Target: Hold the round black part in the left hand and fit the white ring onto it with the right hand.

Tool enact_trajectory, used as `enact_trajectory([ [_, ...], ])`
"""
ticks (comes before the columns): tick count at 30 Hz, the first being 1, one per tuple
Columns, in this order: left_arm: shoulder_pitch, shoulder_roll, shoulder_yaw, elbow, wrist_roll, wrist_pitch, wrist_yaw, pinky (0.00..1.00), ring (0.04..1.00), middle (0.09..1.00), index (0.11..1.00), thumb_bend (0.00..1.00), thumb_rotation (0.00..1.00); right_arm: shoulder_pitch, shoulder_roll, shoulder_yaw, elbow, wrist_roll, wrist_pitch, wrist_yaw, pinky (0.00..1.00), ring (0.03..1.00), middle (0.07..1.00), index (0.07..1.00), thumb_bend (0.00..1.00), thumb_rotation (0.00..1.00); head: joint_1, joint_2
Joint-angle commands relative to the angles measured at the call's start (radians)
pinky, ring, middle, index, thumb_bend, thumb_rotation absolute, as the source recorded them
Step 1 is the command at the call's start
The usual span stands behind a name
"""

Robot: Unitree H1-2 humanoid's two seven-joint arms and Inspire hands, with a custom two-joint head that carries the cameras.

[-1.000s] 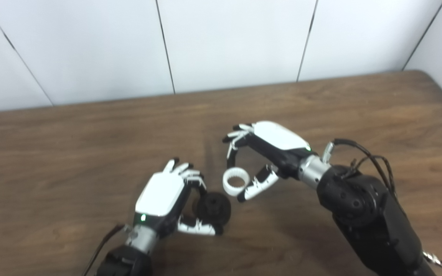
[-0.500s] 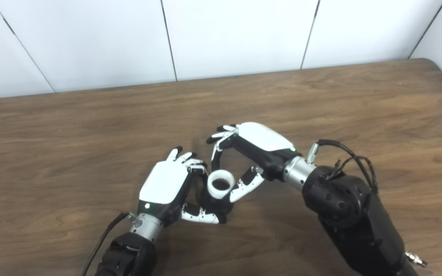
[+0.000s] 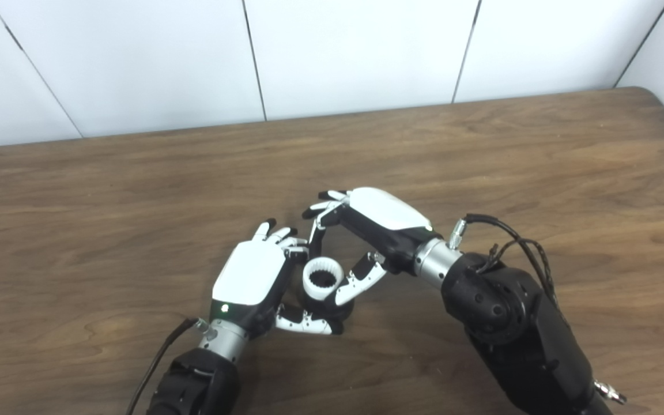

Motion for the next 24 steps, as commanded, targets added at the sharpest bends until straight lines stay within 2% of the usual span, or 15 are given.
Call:
enact_trajectory([
  [1, -0.008, -0.001, -0.005, -0.023, 0.002, -0.008, 0.000, 1.00, 0.893, 0.770, 0.483, 0.52, 0.05, -0.016, 0.003, -0.002, -0.010, 0.001, -0.035, -0.030, 1.00, 0.968, 0.850, 0.482, 0.52, 0.13, 0.000, 0.001],
  [24, -0.011, 0.005, 0.001, -0.030, -0.001, -0.006, -0.014, 1.00, 0.895, 0.771, 0.484, 0.52, 0.05, -0.021, -0.036, -0.022, -0.031, 0.011, -0.035, -0.012, 1.00, 0.965, 0.842, 0.483, 0.52, 0.13, -0.004, 0.005],
])
